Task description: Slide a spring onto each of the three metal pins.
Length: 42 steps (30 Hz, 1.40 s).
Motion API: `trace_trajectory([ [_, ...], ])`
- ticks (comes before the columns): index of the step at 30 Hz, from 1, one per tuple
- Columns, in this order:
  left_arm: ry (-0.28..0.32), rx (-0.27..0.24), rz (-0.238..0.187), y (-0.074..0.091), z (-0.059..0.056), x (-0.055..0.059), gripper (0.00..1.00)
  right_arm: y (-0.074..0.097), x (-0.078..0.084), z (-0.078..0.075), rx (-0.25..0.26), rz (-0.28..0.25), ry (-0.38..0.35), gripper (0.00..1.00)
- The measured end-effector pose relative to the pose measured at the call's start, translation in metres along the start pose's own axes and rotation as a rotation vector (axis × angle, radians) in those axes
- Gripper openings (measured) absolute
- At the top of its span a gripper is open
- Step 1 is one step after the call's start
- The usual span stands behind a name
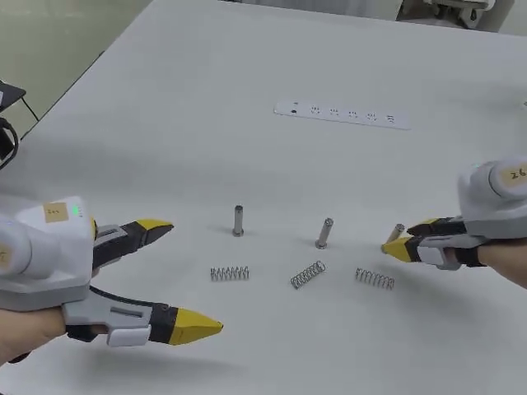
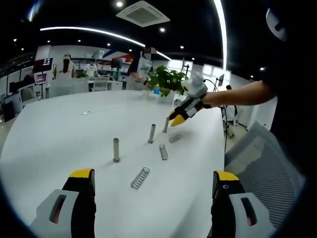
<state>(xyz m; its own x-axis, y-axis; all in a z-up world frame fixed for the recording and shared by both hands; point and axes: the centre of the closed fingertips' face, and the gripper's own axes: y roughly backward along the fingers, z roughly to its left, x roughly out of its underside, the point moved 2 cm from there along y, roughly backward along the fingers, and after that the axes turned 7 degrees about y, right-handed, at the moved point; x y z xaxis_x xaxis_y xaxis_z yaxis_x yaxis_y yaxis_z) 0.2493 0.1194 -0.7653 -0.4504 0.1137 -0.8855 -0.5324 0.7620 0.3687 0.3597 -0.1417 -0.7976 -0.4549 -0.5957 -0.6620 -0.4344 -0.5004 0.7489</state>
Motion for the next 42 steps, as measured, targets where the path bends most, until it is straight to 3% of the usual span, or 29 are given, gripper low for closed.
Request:
trace_trajectory([
  [16,-0.002,0.007,0.004,-0.004,-0.001,-0.001,0.96,0.012,0.007,0.011,-0.018,0.004,0.069,0.36],
  [27,0.002,0.007,0.006,-0.003,0.000,0.001,0.96,0.015,0.009,0.026,-0.053,0.051,0.217,0.35],
  [33,0.003,0.005,0.006,-0.002,0.001,0.002,0.96,0.013,0.007,0.035,-0.087,0.062,0.261,0.34],
  [42,0.008,0.002,0.007,0.000,0.002,0.003,0.96,0.004,0.014,0.046,-0.154,0.139,0.397,0.30],
])
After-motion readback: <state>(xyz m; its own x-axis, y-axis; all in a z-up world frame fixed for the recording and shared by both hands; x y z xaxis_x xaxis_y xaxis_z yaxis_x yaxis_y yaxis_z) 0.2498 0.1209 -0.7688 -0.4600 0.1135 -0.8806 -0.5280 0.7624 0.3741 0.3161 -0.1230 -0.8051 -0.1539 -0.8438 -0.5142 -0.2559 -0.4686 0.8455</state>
